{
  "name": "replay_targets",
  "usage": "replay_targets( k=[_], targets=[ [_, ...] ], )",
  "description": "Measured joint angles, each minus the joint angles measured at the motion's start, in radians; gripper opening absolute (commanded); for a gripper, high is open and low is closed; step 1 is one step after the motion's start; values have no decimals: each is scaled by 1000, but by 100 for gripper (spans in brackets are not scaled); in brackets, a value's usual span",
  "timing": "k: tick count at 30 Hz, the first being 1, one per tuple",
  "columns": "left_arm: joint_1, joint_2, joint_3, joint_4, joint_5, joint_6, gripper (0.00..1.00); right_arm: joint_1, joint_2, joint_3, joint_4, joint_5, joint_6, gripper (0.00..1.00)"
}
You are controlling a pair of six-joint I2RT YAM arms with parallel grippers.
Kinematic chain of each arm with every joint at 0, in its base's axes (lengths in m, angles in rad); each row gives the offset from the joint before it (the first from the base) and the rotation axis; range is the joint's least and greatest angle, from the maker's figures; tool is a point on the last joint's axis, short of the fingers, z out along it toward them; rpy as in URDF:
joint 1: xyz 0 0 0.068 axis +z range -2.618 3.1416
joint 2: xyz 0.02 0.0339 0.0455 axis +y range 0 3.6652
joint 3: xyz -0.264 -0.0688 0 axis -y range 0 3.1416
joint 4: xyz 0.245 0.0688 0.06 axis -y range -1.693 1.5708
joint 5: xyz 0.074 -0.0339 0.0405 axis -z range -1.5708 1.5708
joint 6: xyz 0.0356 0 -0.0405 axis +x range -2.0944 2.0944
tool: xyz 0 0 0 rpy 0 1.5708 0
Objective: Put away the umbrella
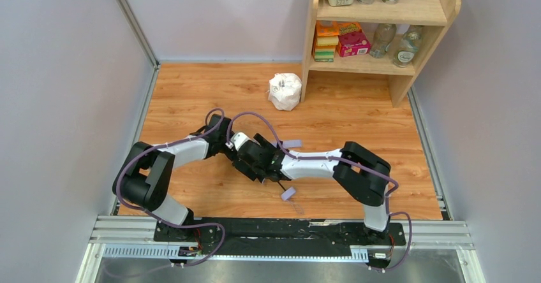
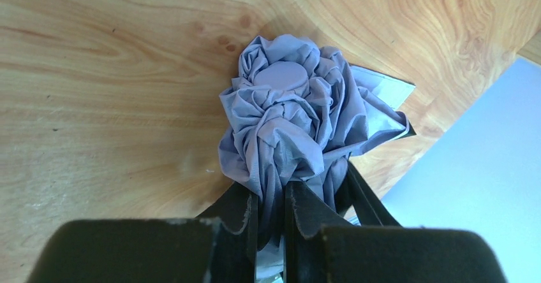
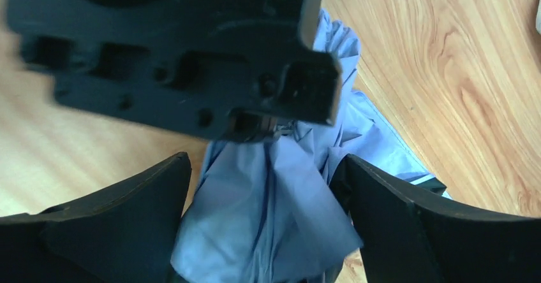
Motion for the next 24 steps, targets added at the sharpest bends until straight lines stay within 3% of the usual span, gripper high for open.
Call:
replay_targets(
  k=[5, 6, 8, 12, 15, 20, 24],
  targets=[
    [-1, 3, 32, -77, 4, -1, 0, 6, 51, -3, 33, 91, 32, 51],
    [-1, 6, 39, -89, 4, -5, 0, 10, 51, -11, 44, 90, 45, 39],
    [-1, 11, 48, -104, 5, -6, 0, 17, 52, -26, 65, 100, 69, 2],
    [0, 13, 57, -122, 8, -9, 1, 5, 31, -57, 101, 82, 112, 0],
    [-2, 10, 64, -127, 0, -6, 27, -43, 2, -116, 167, -38, 149, 0],
    [-3, -7, 96, -178, -59, 69, 72, -177, -8, -207, 335, -376, 224, 0],
    [15, -53, 117, -255, -114, 155, 74, -267, 16, -253, 467, -633, 300, 0]
  ],
)
